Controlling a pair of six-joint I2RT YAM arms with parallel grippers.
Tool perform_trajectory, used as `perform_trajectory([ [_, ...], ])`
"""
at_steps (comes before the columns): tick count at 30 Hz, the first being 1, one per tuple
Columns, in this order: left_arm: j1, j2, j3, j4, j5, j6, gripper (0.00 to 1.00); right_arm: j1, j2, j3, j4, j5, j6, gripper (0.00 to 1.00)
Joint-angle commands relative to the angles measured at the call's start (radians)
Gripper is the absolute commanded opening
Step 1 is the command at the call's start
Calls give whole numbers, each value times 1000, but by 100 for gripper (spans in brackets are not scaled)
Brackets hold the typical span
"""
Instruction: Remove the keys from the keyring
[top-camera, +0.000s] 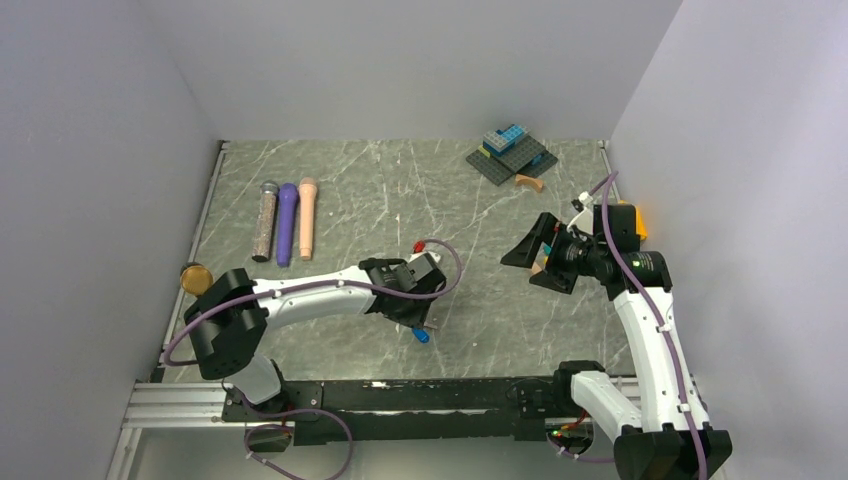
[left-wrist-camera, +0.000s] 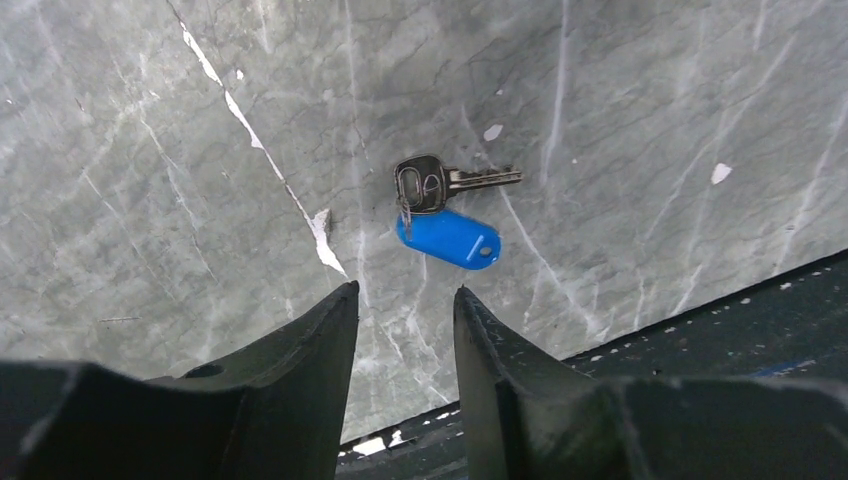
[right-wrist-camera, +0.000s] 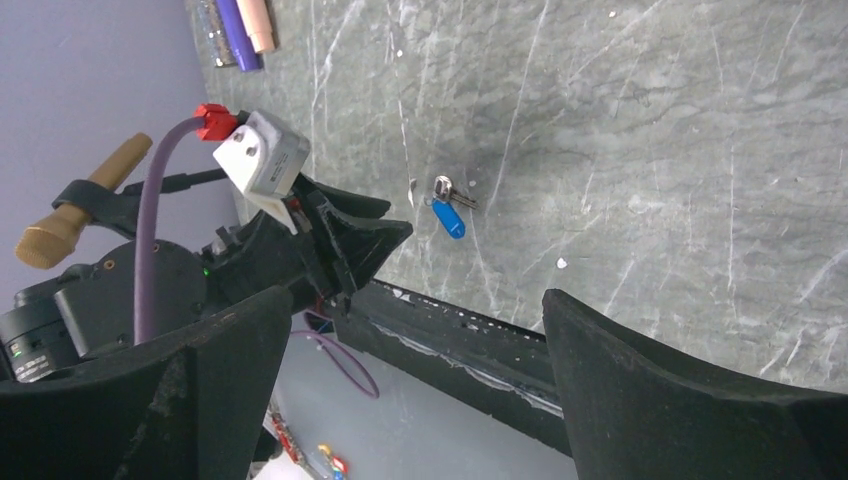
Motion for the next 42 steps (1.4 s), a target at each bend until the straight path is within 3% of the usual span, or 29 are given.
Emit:
perform_trajectory([
  [1,-3,5,-29,75,8,-18,44,1,-6,42,-36,-30,-11,100],
  [37,-5,112,-21,129,-7,30,26,1,-8,96,-102,-29,-38,100],
  [42,-5,126,-2,122,-11,38,20,1,-8,105,-109,-25,-41,100],
])
